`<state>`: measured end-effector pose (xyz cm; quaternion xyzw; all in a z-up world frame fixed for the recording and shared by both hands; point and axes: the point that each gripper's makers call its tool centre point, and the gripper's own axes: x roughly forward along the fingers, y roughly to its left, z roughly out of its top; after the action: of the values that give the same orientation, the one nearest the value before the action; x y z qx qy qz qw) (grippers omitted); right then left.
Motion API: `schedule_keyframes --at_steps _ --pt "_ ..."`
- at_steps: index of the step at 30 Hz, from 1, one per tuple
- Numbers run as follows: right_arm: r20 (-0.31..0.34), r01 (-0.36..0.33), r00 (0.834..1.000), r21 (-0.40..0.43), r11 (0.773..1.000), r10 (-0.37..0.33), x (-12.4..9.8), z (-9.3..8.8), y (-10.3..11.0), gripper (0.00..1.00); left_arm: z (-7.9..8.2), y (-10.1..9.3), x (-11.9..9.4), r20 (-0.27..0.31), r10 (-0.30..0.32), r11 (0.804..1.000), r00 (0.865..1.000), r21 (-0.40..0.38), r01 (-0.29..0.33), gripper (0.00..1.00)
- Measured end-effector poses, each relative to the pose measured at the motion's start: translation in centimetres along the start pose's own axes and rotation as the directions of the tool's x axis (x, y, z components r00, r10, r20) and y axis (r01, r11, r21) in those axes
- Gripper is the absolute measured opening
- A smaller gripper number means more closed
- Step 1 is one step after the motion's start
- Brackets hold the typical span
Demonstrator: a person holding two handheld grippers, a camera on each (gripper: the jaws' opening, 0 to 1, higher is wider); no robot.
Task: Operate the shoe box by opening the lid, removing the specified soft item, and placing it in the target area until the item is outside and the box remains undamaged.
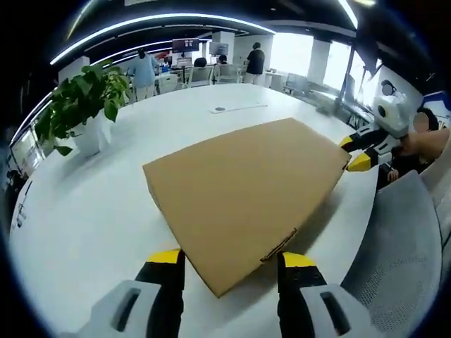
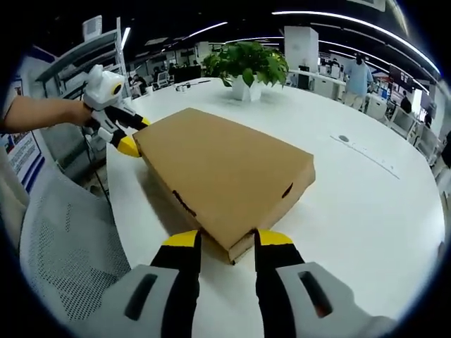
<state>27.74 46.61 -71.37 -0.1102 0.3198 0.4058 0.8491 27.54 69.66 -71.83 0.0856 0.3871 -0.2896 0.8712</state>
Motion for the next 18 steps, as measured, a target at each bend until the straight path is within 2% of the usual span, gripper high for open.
schedule_keyframes --at_steps 12,14,16,18 --pt "0.018 -0.013 1.0 0.008 1.0 0.013 -0.11 -0.1 0.56 0.26 -0.53 0.03 -0.6 0.005 0.029 0.999 1.0 -0.038 -0.029 0.51" --pt "0.028 -0.019 0.999 -0.007 1.0 0.019 -0.2 -0.21 0.67 0.26 -0.7 0.15 -0.72 0.007 0.042 0.998 0.999 -0.039 -0.041 0.5" --pt "0.055 -0.01 0.998 -0.065 0.998 0.014 -0.2 -0.32 0.63 0.26 -0.82 0.11 -0.81 0.007 0.056 0.998 0.998 -0.03 -0.056 0.49" --pt "0.066 -0.003 0.998 -0.053 0.999 0.007 -0.29 -0.35 0.73 0.26 -0.91 -0.13 -0.85 0.005 0.057 0.998 0.998 -0.013 -0.057 0.5"
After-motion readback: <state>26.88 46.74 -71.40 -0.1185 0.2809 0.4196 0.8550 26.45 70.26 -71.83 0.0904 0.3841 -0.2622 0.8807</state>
